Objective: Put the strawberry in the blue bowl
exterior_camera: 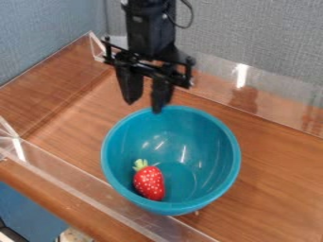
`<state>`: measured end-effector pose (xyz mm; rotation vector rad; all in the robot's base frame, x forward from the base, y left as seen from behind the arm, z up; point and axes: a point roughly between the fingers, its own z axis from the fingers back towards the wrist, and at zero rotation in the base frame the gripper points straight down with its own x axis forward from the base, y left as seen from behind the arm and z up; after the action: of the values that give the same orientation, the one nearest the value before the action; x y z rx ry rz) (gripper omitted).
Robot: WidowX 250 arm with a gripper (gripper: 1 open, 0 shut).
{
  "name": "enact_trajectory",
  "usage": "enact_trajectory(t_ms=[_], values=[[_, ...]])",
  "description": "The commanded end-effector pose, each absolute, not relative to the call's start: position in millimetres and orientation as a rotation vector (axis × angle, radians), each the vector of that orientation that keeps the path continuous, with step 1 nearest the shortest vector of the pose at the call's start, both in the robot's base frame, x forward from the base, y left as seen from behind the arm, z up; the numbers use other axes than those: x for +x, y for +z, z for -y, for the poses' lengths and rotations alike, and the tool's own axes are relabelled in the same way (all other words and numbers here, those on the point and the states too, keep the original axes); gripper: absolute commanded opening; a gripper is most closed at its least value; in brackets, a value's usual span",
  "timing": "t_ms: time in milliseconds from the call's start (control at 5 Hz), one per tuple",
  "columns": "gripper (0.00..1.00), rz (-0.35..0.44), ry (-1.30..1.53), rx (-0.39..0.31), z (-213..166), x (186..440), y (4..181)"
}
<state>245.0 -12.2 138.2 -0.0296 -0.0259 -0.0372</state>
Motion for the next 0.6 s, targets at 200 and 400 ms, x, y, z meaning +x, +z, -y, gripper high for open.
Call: enact_trajectory(t_ms=[200, 400], values=[[1.00, 0.084, -0.021, -0.033, 16.1, 246.0, 148.4], [1.00, 0.085, 0.009, -0.031, 12.1, 247.2, 149.0]])
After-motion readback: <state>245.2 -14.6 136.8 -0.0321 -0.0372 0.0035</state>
